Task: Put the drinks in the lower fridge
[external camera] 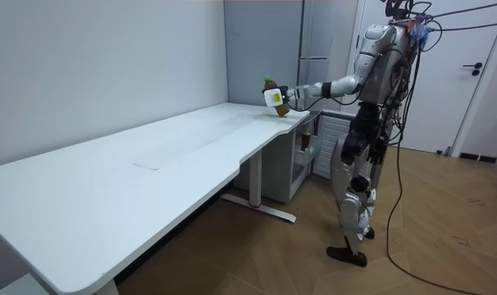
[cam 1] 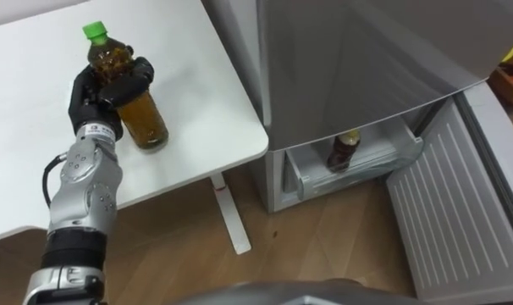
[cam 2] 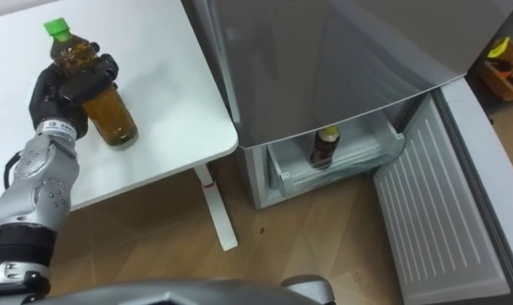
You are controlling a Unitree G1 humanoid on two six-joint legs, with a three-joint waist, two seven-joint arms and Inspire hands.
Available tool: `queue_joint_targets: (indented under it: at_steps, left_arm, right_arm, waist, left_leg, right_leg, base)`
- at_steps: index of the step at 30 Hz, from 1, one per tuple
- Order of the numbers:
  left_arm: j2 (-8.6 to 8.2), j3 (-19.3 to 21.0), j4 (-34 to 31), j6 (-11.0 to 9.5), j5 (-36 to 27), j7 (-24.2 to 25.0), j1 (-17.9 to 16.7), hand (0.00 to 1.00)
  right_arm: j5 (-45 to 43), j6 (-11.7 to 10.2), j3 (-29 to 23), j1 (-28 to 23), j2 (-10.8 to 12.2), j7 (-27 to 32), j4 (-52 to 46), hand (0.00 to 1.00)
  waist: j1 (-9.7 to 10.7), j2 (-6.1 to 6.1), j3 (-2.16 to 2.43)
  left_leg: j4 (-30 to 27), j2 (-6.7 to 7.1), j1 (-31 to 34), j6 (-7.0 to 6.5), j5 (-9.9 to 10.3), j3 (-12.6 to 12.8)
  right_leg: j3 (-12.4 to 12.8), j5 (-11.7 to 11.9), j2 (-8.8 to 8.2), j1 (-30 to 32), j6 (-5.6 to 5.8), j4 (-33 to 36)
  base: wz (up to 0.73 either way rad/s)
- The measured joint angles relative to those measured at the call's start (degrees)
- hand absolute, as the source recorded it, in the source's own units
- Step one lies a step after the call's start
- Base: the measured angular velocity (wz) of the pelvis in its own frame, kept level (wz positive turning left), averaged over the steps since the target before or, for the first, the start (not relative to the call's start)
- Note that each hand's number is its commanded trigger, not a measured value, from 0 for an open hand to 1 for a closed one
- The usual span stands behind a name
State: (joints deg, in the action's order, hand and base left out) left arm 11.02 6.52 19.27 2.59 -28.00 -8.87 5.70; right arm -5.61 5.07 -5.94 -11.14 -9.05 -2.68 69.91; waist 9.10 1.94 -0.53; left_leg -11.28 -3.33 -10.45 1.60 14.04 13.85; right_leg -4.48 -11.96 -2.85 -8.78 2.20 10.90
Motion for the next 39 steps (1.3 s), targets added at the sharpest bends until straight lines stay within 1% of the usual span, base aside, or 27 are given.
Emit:
queue_joint_targets:
  at_steps: [4,8,11,12,13,15,16,17,19,20,21,22,24,25,26,27,28,29,31,32,33,35,37,38,39]
  left_arm:
    - [0.2,0.0,-0.1,0.0,0.7,1.4,0.1,1.0]
    - [0.18,-0.3,-0.5,0.0,1.3,3.3,1.1,1.0]
    - [0.17,-0.5,-1.6,0.0,1.7,3.3,1.0,1.0]
    - [0.08,-1.2,-2.5,0.0,2.5,3.3,1.0,1.0]
    - [-0.06,-1.6,-2.8,0.0,2.7,3.3,1.0,1.0]
    - [-0.53,-3.4,-4.3,0.0,2.8,3.4,0.5,1.0]
    - [-0.75,-3.8,-4.4,0.0,2.7,3.5,0.5,1.0]
    - [-1.11,-4.5,-4.7,0.0,2.7,3.6,0.4,1.0]
    - [-1.31,-4.6,-5.4,0.0,2.7,4.7,-0.2,1.0]
    - [-1.5,-4.6,-6.3,0.0,2.7,5.0,-0.9,1.0]
    - [-2.15,-4.6,-7.4,0.0,2.8,5.0,-1.5,1.0]
    - [-2.46,-4.6,-8.2,0.0,2.8,5.1,-2.0,1.0]
    - [-3.44,-4.7,-11.4,0.0,2.8,5.9,-3.9,1.0]
    - [-3.5,-5.0,-12.8,0.0,2.7,6.2,-5.1,1.0]
    - [-3.51,-5.1,-13.5,0.0,2.7,6.4,-5.6,1.0]
    - [-3.51,-5.4,-14.3,0.0,2.6,7.3,-6.5,1.0]
    - [-3.51,-5.7,-14.6,0.0,2.6,7.5,-6.8,1.0]
    - [-3.54,-6.0,-14.7,0.0,2.6,8.1,-7.2,1.0]
    - [-3.53,-6.6,-14.7,0.0,2.6,8.5,-8.0,1.0]
    - [-3.69,-6.9,-14.9,0.0,2.4,9.4,-8.1,1.0]
    - [-3.69,-7.3,-15.1,0.0,2.2,10.1,-8.1,1.0]
    - [-3.65,-7.5,-15.7,0.0,0.5,10.9,-9.0,1.0]
    - [-3.67,-7.8,-16.2,0.0,-0.8,12.0,-9.9,1.0]
    - [-3.74,-8.2,-16.3,0.1,-1.3,12.9,-10.3,1.0]
    - [-3.77,-8.2,-16.2,0.1,-1.8,13.8,-10.6,1.0]
  right_arm:
    - [-1.3,0.1,0.0,0.8,0.0,0.1,-0.4,0.0]
    - [-1.6,0.1,0.4,1.1,0.0,0.3,-0.6,0.0]
    - [-1.5,0.0,0.7,1.2,0.2,0.5,-0.7,0.0]
    - [-1.1,0.0,1.4,1.4,0.2,0.8,-0.7,0.0]
    - [-1.1,0.0,1.6,1.4,0.2,0.8,-0.7,0.0]
    - [-1.1,0.0,2.7,1.6,0.1,1.4,-0.7,0.0]
    - [-1.0,0.0,3.0,1.6,0.1,1.6,-0.7,0.0]
    - [-1.0,0.0,3.7,1.8,0.0,2.2,-0.7,0.0]
    - [-1.0,0.0,4.7,2.1,0.0,2.9,-0.7,0.0]
    - [-0.8,0.0,4.9,2.2,-0.1,3.2,-0.7,0.0]
    - [-0.7,0.0,5.5,2.3,-0.3,3.4,-0.7,0.0]
    - [-0.7,0.0,5.8,2.5,-0.4,3.4,-0.7,0.0]
    - [0.6,0.0,6.5,3.6,-0.6,3.8,-0.7,0.0]
    - [2.0,0.0,7.2,4.3,-0.6,4.0,-0.5,0.0]
    - [2.7,0.0,7.5,4.6,-0.7,4.1,-0.5,0.0]
    - [4.0,0.0,8.6,5.0,-0.7,4.5,-0.5,0.0]
    - [4.8,0.0,8.9,5.2,-0.7,4.6,-0.5,0.0]
    - [5.7,0.0,9.5,5.6,-0.8,4.6,-0.5,0.0]
    - [6.5,0.0,10.5,5.8,-0.9,4.6,-0.5,0.0]
    - [7.7,0.0,11.3,5.8,-0.9,4.6,-0.5,0.0]
    - [8.1,0.0,11.6,5.8,-0.8,4.6,-0.5,0.0]
    - [8.7,0.0,11.8,5.9,-0.8,4.7,-0.7,0.0]
    - [8.6,0.0,13.0,6.2,-1.0,4.6,-1.0,0.0]
    - [8.6,0.0,13.3,6.2,-1.1,4.4,-1.0,0.0]
    - [9.0,0.0,13.5,6.6,-0.9,4.3,-1.0,0.0]
  waist:
    - [-0.3,0.03,0.03]
    - [-1.7,-0.05,0.02]
    - [-2.2,-0.5,-0.2]
    - [-2.7,-0.82,-0.34]
    - [-3.0,-0.96,-0.28]
    - [-4.1,-1.49,0.01]
    - [-4.5,-1.57,0.06]
    - [-5.0,-1.68,0.13]
    - [-5.2,-1.76,0.18]
    - [-5.6,-1.84,0.24]
    - [-6.6,-1.85,0.24]
    - [-6.9,-1.87,0.24]
    - [-8.0,-2.1,0.24]
    - [-8.1,-2.3,0.21]
    - [-8.1,-2.38,0.22]
    - [-8.3,-2.64,0.29]
    - [-8.6,-2.73,0.24]
    - [-9.5,-2.91,0.19]
    - [-10.0,-3.25,0.14]
    - [-10.6,-3.56,-0.01]
    - [-11.0,-3.83,-0.06]
    - [-11.4,-3.94,-0.01]
    - [-12.1,-4.03,0.01]
    - [-12.7,-4.16,0.05]
    - [-12.9,-4.31,0.1]
  left_leg:
    - [0.0,0.0,0.2,0.0,0.0,0.0]
    - [-0.2,-0.02,1.4,0.0,0.0,-0.1]
    - [-0.3,-0.02,1.8,-0.01,0.0,-0.3]
    - [-0.4,-0.01,1.9,-0.01,0.0,-0.4]
    - [-0.4,-0.01,2.0,-0.01,0.0,-0.4]
    - [-0.3,0.0,2.1,-0.01,0.0,-0.5]
    - [-0.3,0.0,2.1,-0.01,0.0,-0.5]
    - [-0.3,0.01,2.2,-0.01,0.0,-0.7]
    - [-0.4,0.03,2.4,-0.01,0.0,-1.5]
    - [-0.5,0.02,2.8,0.02,0.0,-2.0]
    - [-0.6,0.0,3.0,0.03,0.0,-2.1]
    - [-0.7,0.01,3.2,0.04,-0.1,-2.4]
    - [-1.6,0.03,4.1,0.03,-0.1,-3.6]
    - [-1.7,0.08,4.3,0.03,-0.1,-4.5]
    - [-1.9,0.1,4.5,0.03,-0.1,-4.8]
    - [-2.3,0.1,4.9,0.04,-0.1,-5.5]
    - [-2.4,0.1,5.0,0.04,-0.1,-5.8]
    - [-2.6,0.1,5.2,0.07,-0.1,-6.2]
    - [-3.2,0.17,5.9,0.05,-0.2,-6.9]
    - [-3.7,0.23,6.4,0.05,-0.2,-7.6]
    - [-4.3,0.27,7.1,0.05,-0.2,-8.3]
    - [-5.2,0.39,7.9,0.05,-0.2,-9.3]
    - [-5.5,0.43,8.3,0.04,-0.2,-9.4]
    - [-5.8,0.43,8.5,0.03,-0.2,-9.5]
    - [-6.3,0.47,8.9,0.02,-0.1,-10.0]
  right_leg:
    - [0.0,0.0,0.0,0.3,0.0,0.0]
    - [-0.1,0.0,-0.07,1.8,0.0,0.9]
    - [-0.4,0.0,-0.11,2.0,0.0,0.9]
    - [-0.5,0.0,-0.13,2.0,0.0,0.8]
    - [-0.5,0.0,-0.13,2.1,0.0,0.8]
    - [-0.6,0.0,-0.14,1.9,0.0,0.8]
    - [-0.6,0.0,-0.14,1.7,0.0,0.8]
    - [-0.9,0.0,-0.18,1.6,0.0,0.8]
    - [-1.8,0.0,-0.22,1.4,0.01,0.8]
    - [-2.3,0.0,-0.25,1.5,0.01,0.8]
    - [-2.6,0.0,-0.27,1.7,0.0,0.8]
    - [-2.9,0.0,-0.3,1.8,-0.01,0.8]
    - [-4.3,0.0,-0.46,1.8,-0.01,0.8]
    - [-5.2,0.0,-0.52,1.5,-0.01,0.7]
    - [-5.8,0.0,-0.57,1.5,-0.01,0.7]
    - [-6.8,0.0,-0.64,1.4,-0.01,0.7]
    - [-7.0,0.0,-0.64,1.3,-0.01,0.7]
    - [-7.4,0.0,-0.67,1.2,-0.01,0.7]
    - [-8.5,0.0,-0.77,0.8,-0.01,0.7]
    - [-9.1,0.0,-0.82,0.7,-0.01,0.7]
    - [-9.8,0.0,-0.85,0.7,-0.01,0.7]
    - [-10.1,0.0,-0.83,0.8,-0.01,0.7]
    - [-10.1,0.0,-0.83,0.9,-0.03,0.7]
    - [-10.2,0.0,-0.83,0.9,-0.04,0.7]
    - [-10.7,0.0,-0.84,0.9,-0.06,0.7]
  base:
    - [0.0]
    - [0.0]
    - [0.04]
    - [0.03]
    - [0.04]
    - [0.0]
    - [0.04]
    - [0.11]
    - [0.18]
    - [0.15]
    - [0.14]
    - [0.19]
    - [0.32]
    - [0.33]
    - [0.38]
    - [0.29]
    - [0.25]
    - [0.17]
    - [0.24]
    - [0.32]
    - [0.29]
    - [0.23]
    - [0.1]
    - [0.08]
    - [0.11]
